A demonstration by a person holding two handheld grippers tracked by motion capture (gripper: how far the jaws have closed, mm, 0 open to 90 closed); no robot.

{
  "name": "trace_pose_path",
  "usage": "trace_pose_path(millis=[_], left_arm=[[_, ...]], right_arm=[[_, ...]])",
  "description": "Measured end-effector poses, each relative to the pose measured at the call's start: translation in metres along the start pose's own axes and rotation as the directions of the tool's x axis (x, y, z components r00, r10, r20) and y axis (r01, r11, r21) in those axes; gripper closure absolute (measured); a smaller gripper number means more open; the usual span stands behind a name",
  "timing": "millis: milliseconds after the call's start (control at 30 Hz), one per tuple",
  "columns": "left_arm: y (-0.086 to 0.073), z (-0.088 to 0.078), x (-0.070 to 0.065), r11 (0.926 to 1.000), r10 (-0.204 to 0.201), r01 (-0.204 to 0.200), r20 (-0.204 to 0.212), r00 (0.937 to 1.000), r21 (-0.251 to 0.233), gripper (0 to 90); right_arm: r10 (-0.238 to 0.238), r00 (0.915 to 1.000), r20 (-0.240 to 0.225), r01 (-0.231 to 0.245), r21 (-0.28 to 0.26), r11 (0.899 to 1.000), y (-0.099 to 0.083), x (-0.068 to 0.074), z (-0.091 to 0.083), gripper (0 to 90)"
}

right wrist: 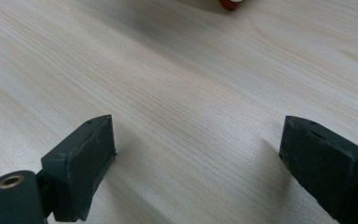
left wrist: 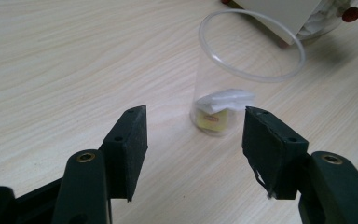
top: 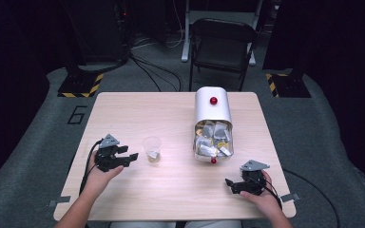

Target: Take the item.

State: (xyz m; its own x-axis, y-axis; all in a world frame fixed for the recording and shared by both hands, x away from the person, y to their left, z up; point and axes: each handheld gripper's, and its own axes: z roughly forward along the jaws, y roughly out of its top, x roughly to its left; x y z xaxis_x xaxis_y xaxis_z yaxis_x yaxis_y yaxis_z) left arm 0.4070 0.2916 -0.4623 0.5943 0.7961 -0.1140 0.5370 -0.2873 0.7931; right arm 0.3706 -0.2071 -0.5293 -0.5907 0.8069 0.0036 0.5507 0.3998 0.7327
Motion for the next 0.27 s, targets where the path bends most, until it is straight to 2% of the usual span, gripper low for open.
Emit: trace_pose_path(millis=[67,167,267], left_arm=[[-0.002,0.001,0.001,0.9998,0.018,-0.018,-0.013,0.9998,0.006,40.8],[-0.006,0.005,0.001,0.9997,0.025,-0.025,-0.003,0.9997,0.002,37.6],[-0.011,0.012,-0.003,0.9969,0.077,-0.077,0.001,0.997,0.014,30.7]], right_arm=[[0.0,1.0,0.0,0.0,0.0,1.0,0.0,0.0,0.0,9.9],[0.0,1.0,0.003,0.0,0.001,1.0,0.0,0.0,0.0,9.9],[0.0,1.0,0.0,0.0,0.0,1.0,0.0,0.0,0.0,9.9]])
